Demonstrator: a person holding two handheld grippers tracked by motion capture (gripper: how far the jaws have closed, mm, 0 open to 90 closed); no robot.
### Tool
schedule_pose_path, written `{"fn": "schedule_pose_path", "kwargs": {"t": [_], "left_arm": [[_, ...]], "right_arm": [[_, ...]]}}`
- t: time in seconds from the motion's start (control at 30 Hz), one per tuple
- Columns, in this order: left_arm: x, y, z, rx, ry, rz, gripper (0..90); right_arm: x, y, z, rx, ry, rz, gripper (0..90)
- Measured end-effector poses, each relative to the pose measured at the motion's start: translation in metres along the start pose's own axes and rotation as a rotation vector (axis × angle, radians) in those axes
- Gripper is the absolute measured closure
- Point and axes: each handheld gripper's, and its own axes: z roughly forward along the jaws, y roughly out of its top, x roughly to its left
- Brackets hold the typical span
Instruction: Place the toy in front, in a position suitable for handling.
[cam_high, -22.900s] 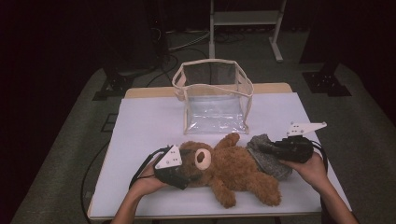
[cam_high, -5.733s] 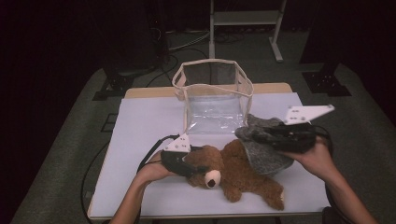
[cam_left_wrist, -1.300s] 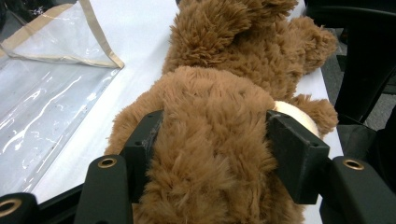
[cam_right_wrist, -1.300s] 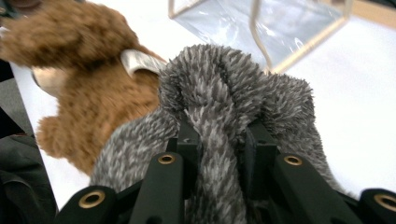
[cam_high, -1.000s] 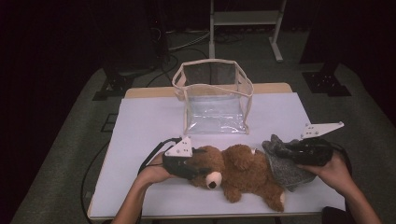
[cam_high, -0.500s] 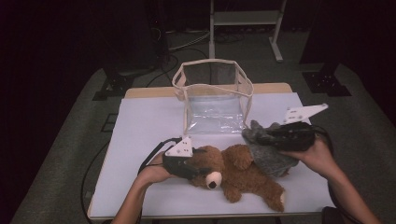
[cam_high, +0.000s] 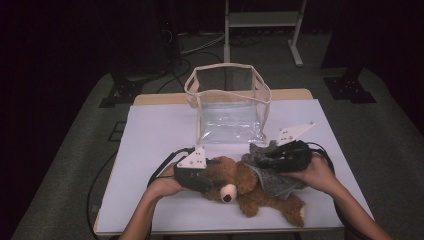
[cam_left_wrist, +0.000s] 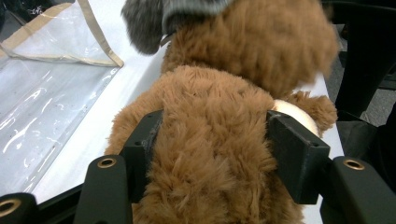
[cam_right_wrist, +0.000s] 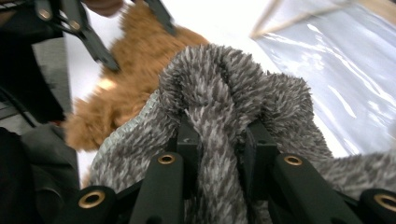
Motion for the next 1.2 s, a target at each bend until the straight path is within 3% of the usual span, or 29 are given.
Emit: {"fn": "schedule_pose_path", "kwargs": {"t": [0.17, 0.43, 0.6, 0.73, 1.0, 1.1, 1.2], "left_arm": [[0.001, 0.000, 0.000, 0.002, -0.001, 0.001, 40.2], [0.001, 0.000, 0.000, -0.004, -0.001, -0.001, 40.1], [0.001, 0.000, 0.000, -0.007, 0.000, -0.010, 39.9], [0.002, -0.001, 0.000, -0.007, -0.002, -0.010, 39.9], [0.001, 0.000, 0.000, -0.004, 0.001, -0.006, 39.6], [0.001, -0.001, 0.000, -0.003, -0.002, -0.005, 39.6], [0.000, -0.001, 0.000, -0.004, -0.006, -0.001, 39.6]], "right_arm": [[-0.010, -0.027, -0.026, 0.010, -0.067, 0.055, 71.8], [-0.020, -0.077, -0.063, -0.042, -0.131, 0.191, 71.8], [-0.023, -0.072, -0.071, -0.075, -0.153, 0.194, 71.8], [-0.020, -0.045, -0.062, -0.090, -0.135, 0.132, 71.8], [-0.007, 0.004, -0.011, -0.080, -0.020, 0.021, 71.8], [0.001, 0.010, 0.005, -0.051, 0.020, -0.001, 71.8], [0.008, 0.004, 0.016, 0.000, 0.044, -0.013, 71.7]]}}
